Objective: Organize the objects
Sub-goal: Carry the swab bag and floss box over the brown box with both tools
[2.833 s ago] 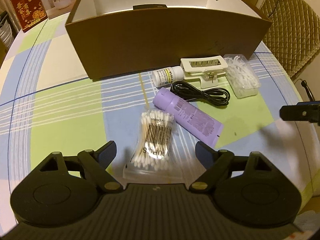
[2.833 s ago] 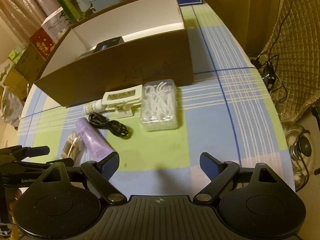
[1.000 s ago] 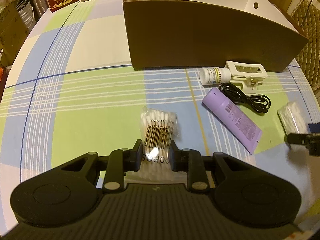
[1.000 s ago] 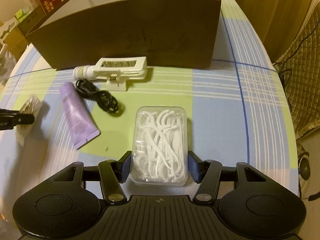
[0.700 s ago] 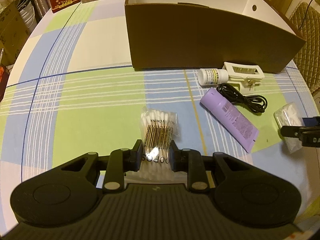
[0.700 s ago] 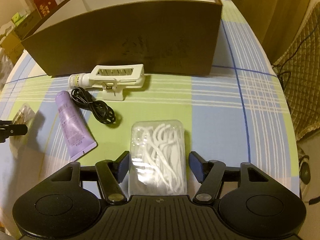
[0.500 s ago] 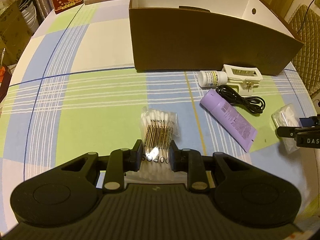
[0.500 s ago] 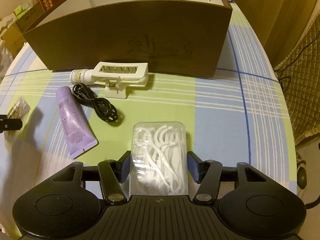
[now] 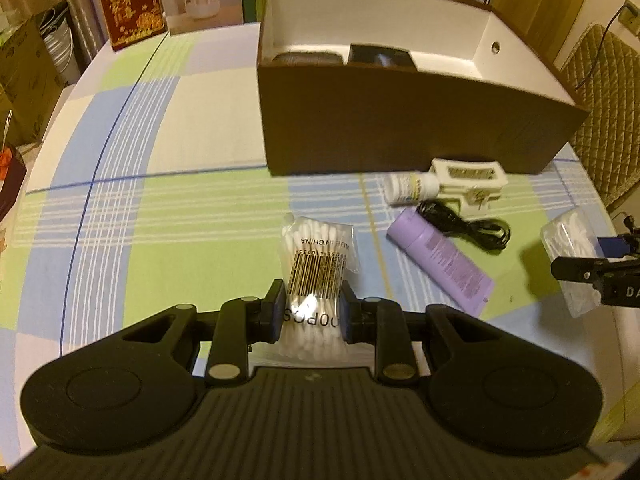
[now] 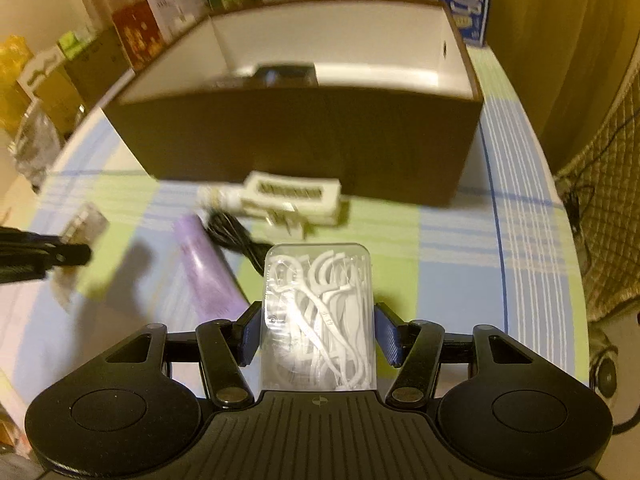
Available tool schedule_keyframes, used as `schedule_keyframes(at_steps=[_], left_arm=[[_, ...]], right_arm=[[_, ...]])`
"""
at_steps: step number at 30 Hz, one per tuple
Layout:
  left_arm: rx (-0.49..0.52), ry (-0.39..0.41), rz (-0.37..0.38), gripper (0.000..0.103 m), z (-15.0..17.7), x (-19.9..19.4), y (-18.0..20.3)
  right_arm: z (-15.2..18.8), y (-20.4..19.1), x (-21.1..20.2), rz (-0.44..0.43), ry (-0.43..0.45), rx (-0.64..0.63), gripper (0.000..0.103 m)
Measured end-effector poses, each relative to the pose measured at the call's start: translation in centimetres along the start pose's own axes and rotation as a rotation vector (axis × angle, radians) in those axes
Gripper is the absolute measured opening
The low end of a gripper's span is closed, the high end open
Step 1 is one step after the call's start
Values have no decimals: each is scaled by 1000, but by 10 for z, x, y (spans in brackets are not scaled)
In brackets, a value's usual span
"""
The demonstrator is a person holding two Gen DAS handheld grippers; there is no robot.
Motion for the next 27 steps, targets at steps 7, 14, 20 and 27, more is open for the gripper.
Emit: schedule_keyframes(at_steps=[7, 14, 20, 27], left_arm=[[38, 73, 25, 22, -20, -27, 13], [73, 156, 40, 22, -56, -53, 20], [94, 207, 40, 22, -93, -64, 23], [121, 235, 27, 22, -132, -65, 25]], right_arm=[[-26, -14, -35, -43, 93, -38, 55], [-65, -20, -56, -75, 160, -48, 55], [-96, -22, -65, -63, 206, -66, 55], [-127, -19, -66, -64, 233, -76, 55]])
Point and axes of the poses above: each gripper's, at about its wrist camera, not at the fingertips, and x roughly the way its jaws point, y to its right, z to its underside, the point moved 4 cm from there along x, roughly the way its jaws point, and after that the axes turned 14 degrees about -y, right-handed, at the moved point
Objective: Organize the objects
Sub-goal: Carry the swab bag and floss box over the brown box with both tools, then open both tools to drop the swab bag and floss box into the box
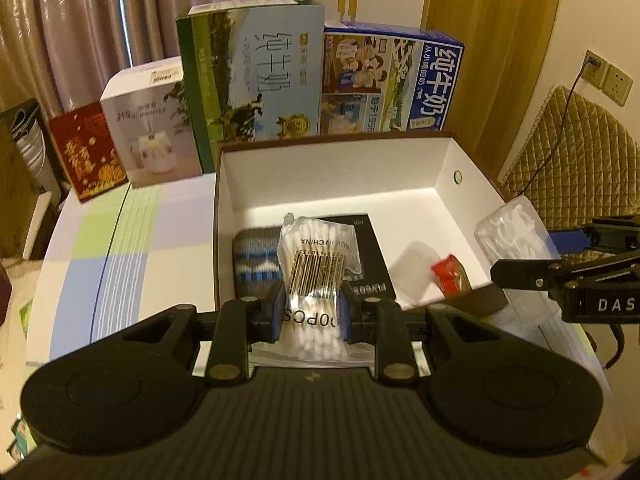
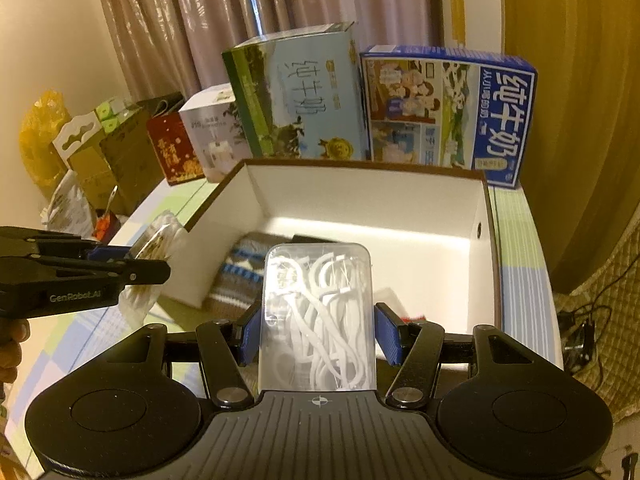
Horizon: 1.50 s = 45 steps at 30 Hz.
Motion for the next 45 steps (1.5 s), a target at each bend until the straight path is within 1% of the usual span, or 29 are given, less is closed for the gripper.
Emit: schedule_keyframes(at_steps=[7, 14, 23, 32, 42, 43, 44, 45], left_arm=[[15, -16, -12, 22, -35, 25, -4], [11, -61, -15, 22, -67, 65, -13], [-8, -124, -8, 22, -97, 114, -21], [11, -150, -23, 22, -116, 150, -20], [13, -169, -34, 23, -128, 172, -23], [8, -168, -35, 24, -130, 173, -24], [2, -168, -33, 30, -131, 174, -25], [-2, -168, -29, 33, -132, 174, -26]], right_arm=[[-32, 19, 21, 10, -3, 31, 55], [-61, 42, 55, 33, -27, 75, 55], [-87, 62, 97, 41, -64, 111, 55], [-95, 74, 125, 56, -106, 132, 55], [-97, 78, 145, 57, -136, 156, 55], [-97, 78, 146, 56, -137, 157, 55], [-98, 79, 148, 55, -139, 161, 55], [-99, 79, 149, 54, -141, 165, 55]])
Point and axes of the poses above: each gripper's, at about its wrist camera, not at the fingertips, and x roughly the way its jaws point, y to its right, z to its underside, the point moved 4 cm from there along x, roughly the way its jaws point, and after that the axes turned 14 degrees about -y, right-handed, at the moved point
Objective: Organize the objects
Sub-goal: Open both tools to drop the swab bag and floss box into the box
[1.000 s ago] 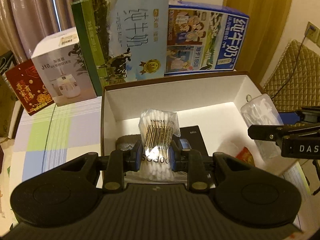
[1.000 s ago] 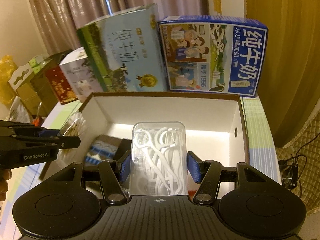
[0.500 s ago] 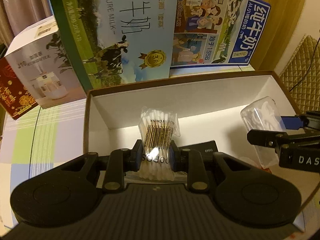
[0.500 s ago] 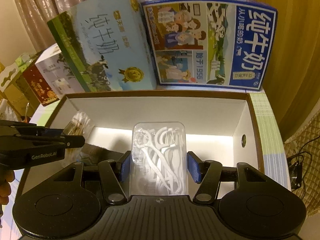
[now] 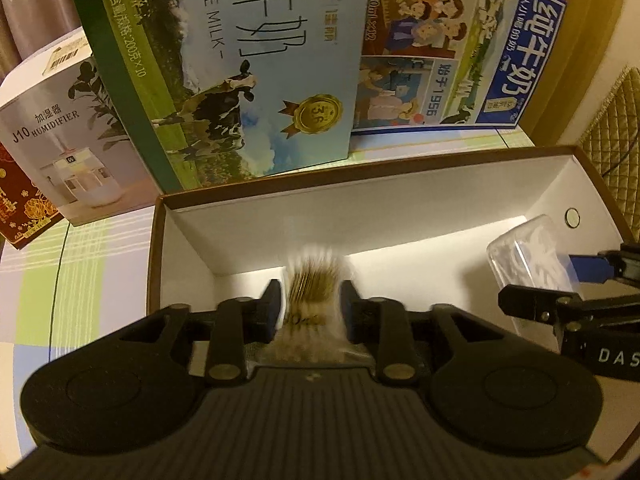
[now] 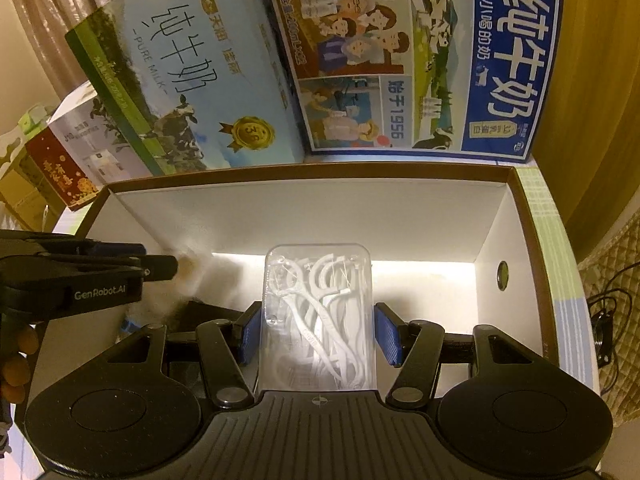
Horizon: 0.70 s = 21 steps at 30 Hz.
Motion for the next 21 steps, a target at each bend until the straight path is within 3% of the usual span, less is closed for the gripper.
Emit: schedule_keyframes(at_steps=[12, 15, 21], left_arm=[[6, -4, -6, 42, 5, 0, -7], [5, -3, -5, 49, 6, -2, -7], [15, 9, 8, 50, 9, -9, -8]], right_arm=[[-2, 6, 17, -5, -26, 62, 55], [-3, 9, 18, -27, -16, 89, 57], [-3, 12, 6, -22, 8, 91, 67]])
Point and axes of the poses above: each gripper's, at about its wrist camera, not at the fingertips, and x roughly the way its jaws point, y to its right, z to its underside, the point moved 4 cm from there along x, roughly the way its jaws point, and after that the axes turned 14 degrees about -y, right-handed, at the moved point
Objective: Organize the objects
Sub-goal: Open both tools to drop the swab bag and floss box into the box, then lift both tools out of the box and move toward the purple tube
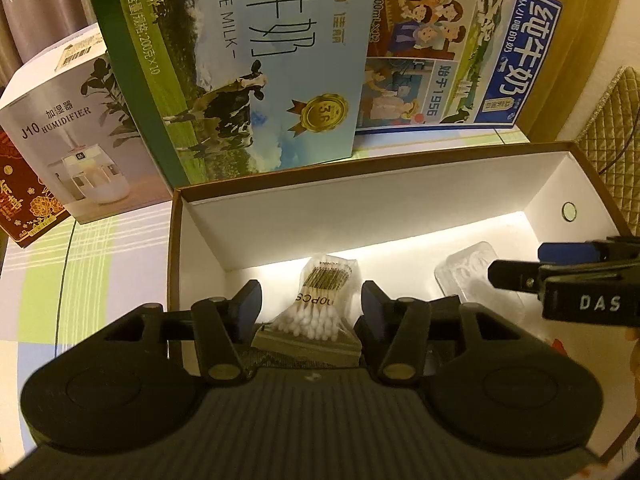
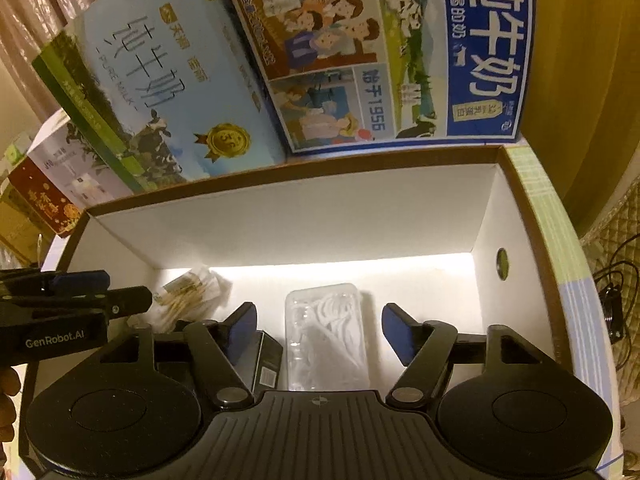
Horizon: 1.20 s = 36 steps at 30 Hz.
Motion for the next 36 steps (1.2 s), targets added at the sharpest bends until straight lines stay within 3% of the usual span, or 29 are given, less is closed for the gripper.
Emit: schedule_keyframes(at_steps=[6, 8, 14, 36], left_arm=[[39, 19, 14, 54, 9, -13, 5], [40, 27, 21, 60, 13, -19, 7], [44, 50, 43, 61, 23, -39, 13], [-48, 91, 64, 75, 88, -118, 28]], right_arm=[[10, -1, -20, 1, 12, -35, 70], [15, -1, -25, -5, 14, -43, 72], [32, -6, -43, -21, 31, -56, 77], [97, -19, -121, -30, 110, -58, 88]])
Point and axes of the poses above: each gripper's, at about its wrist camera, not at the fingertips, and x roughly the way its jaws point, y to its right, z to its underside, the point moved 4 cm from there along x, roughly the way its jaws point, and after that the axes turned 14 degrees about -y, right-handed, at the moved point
